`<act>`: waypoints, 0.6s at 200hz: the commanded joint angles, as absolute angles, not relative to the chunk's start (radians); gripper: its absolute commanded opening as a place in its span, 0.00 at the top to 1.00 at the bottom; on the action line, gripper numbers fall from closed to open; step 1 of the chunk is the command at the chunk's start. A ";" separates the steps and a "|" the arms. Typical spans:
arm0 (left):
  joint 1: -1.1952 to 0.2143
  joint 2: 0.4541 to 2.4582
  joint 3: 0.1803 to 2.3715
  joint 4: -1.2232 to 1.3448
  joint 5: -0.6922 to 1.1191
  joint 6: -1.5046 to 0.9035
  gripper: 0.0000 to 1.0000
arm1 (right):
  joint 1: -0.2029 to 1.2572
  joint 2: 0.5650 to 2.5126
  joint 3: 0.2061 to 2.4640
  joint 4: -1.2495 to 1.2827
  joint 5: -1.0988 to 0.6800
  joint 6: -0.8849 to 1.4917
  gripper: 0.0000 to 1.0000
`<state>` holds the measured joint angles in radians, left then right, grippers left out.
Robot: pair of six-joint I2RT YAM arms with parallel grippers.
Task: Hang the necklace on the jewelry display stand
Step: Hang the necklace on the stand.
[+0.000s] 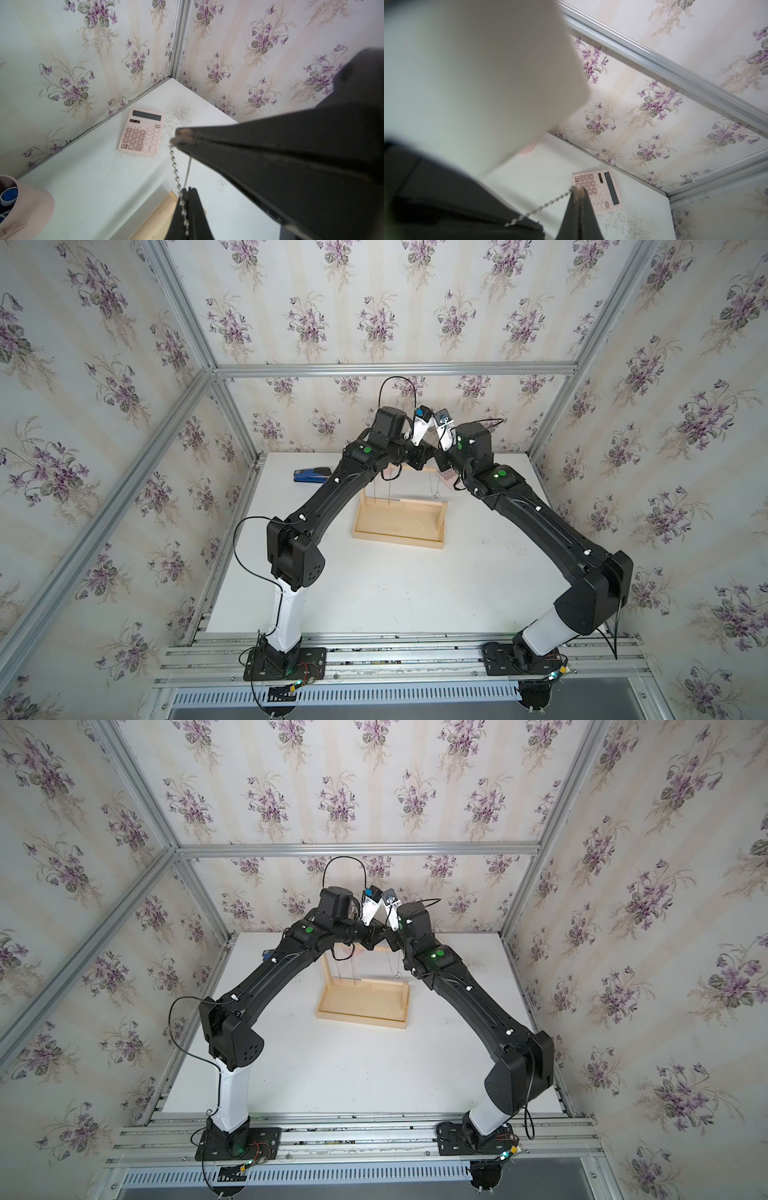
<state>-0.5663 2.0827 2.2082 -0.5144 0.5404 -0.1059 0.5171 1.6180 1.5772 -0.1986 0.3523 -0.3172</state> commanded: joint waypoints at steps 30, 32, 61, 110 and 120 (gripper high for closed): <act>-0.556 2.107 2.235 -0.541 0.569 -0.112 0.97 | 0.474 1.645 1.559 -0.091 0.408 -0.330 1.00; -0.557 2.109 2.236 -0.541 0.569 -0.112 0.97 | 0.472 1.648 1.560 -0.088 0.406 -0.330 1.00; -0.555 2.123 2.248 -0.545 0.561 -0.112 0.97 | 0.471 1.706 1.618 -0.100 0.359 -0.335 1.00; -0.543 2.138 2.255 -0.560 0.514 -0.129 0.97 | 0.471 1.750 1.640 -0.092 0.341 -0.346 1.00; -0.539 2.141 2.255 -0.553 0.529 -0.138 0.97 | 0.472 1.747 1.629 -0.089 0.342 -0.344 1.00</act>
